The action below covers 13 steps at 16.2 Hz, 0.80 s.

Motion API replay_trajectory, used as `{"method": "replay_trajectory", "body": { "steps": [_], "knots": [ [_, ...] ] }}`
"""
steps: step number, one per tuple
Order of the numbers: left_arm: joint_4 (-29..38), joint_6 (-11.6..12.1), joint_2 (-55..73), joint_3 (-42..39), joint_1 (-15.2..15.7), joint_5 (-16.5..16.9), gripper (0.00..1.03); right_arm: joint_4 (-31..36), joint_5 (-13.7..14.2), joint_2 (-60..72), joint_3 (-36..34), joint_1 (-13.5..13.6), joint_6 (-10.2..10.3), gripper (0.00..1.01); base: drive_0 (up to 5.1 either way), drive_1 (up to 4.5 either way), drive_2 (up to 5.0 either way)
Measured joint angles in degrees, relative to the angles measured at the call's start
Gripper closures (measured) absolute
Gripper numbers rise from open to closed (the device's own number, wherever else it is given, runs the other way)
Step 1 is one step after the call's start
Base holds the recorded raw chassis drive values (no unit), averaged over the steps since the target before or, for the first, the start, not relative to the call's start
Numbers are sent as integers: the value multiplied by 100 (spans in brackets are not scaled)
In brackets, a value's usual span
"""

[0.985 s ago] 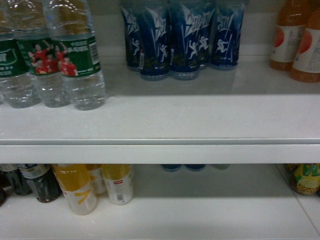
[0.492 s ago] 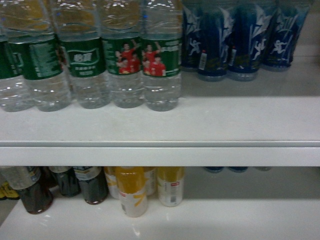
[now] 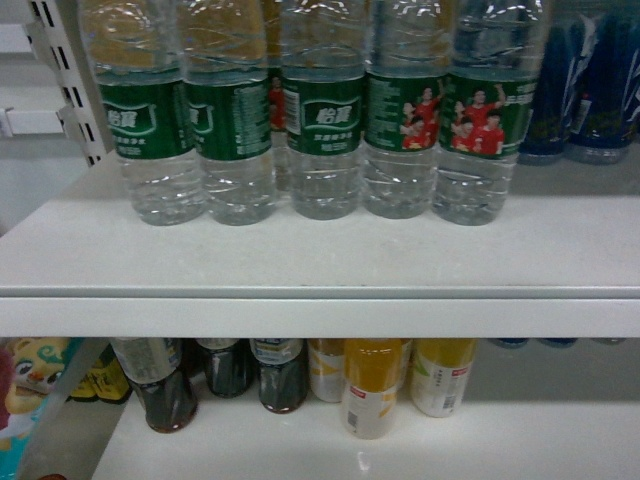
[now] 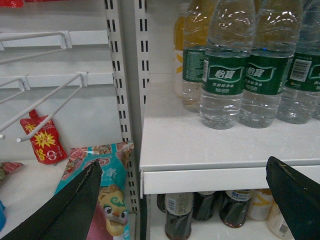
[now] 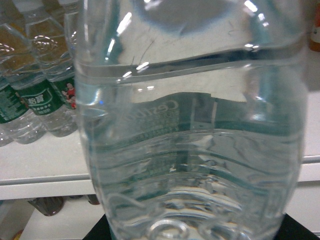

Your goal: Move water from second to third shelf

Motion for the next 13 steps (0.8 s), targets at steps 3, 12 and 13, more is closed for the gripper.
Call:
{"method": "replay_trajectory", "body": {
  "steps": [3,12,13],
  "knots": [
    [-2,0,0,0,0,2,5,4,0,-7,0,0,0,62,-327,162,162],
    [2,0,0,0,0,4,5,4,4,-11,0,-2,0,62,-60,30,30],
    [2,0,0,0,0,2,5,7,4,-11,0,-2,0,62,0,0,0]
  ]
}}
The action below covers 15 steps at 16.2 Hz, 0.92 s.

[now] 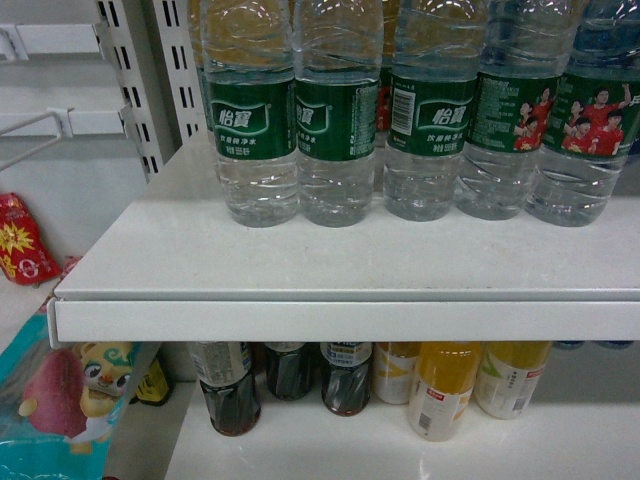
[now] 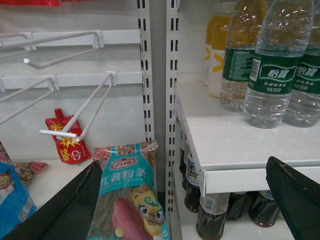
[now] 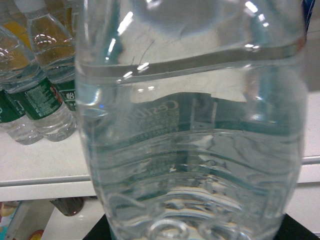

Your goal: Move water from second to third shelf

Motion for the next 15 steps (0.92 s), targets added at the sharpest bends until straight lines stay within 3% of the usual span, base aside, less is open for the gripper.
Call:
{"method": "replay_trajectory", "body": {
  "steps": [6,15],
  "knots": [
    [-2,0,0,0,0,2,5,2,-2,0,0,0,0,62,-46,23,23],
    [-2,0,0,0,0,4,5,0,24,4,0,0,0,62,-480,261,261]
  ]
}}
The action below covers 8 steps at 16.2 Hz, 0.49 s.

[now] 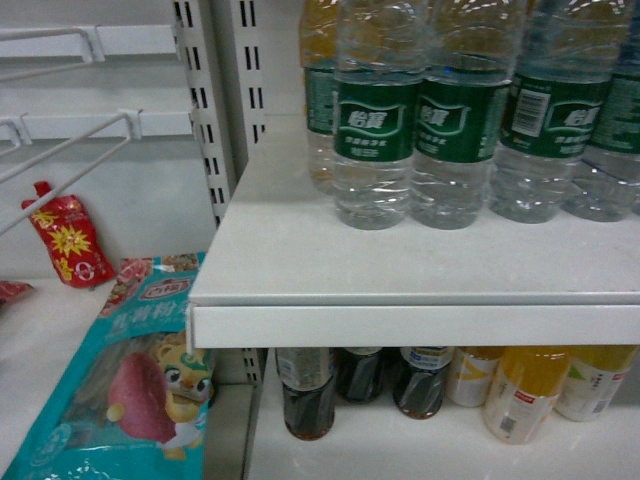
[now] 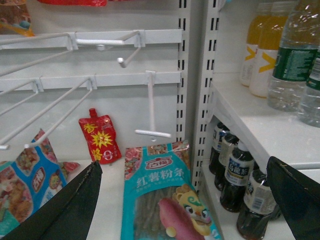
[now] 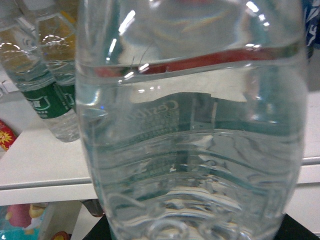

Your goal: Move water from second to third shelf

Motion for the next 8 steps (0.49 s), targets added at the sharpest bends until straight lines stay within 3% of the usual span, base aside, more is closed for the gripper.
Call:
{"method": "replay_trajectory", "body": {
  "steps": [4,6,8],
  "knots": [
    [4,0,0,0,0,0,5,-20,-17,2,0,0,0,62,-445,230,230],
    [-13,0,0,0,0,-20,5,26,-131,-2,0,13,2,62,0,0,0],
    [4,0,0,0,0,-13,5,2,-39,0,0,0,0,62,0,0,0]
  ]
}}
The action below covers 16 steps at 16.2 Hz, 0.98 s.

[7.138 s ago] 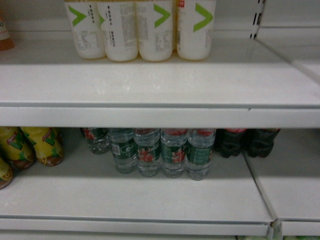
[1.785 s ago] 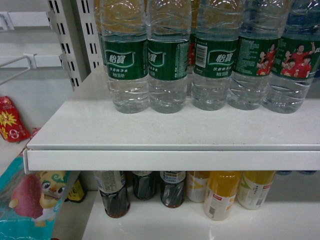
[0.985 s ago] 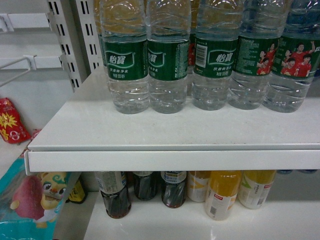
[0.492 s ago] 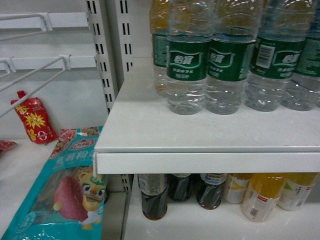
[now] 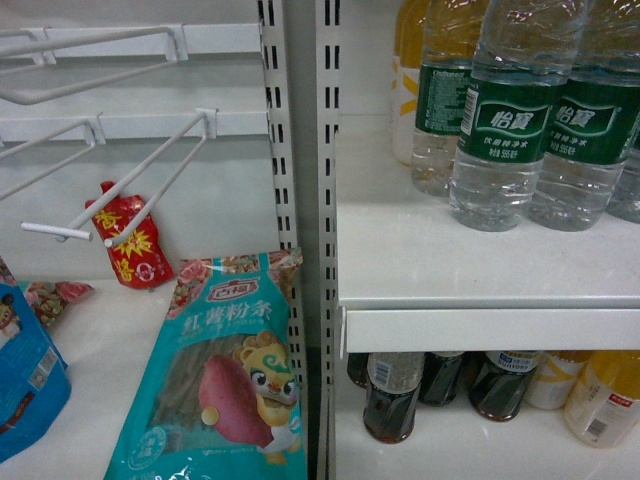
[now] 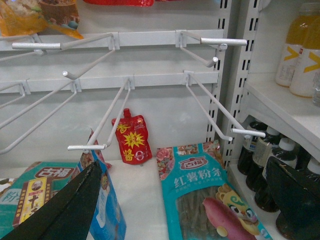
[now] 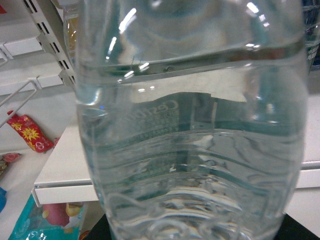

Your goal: Move water from second to third shelf

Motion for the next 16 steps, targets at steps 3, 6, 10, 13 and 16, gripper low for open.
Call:
{"method": "replay_trajectory", "body": {
  "steps": [3,6,10,13,16],
  "knots": [
    [-2,0,0,0,0,9,5,-2,11,0,0,0,0,62,0,0,0],
    [-2,0,0,0,0,11,5,907,319,529,-2,-140,-273,62,0,0,0],
    [-2,0,0,0,0,11,5,1534,227,1832,243,-221,-411,62,0,0,0],
    [-2,0,0,0,0,11,5,1987,216,2697,678,-177,-472,62,0,0,0],
    [-2,0,0,0,0,11,5,2212,278,3532,1060,-144,-533,62,0,0,0]
  ]
}}
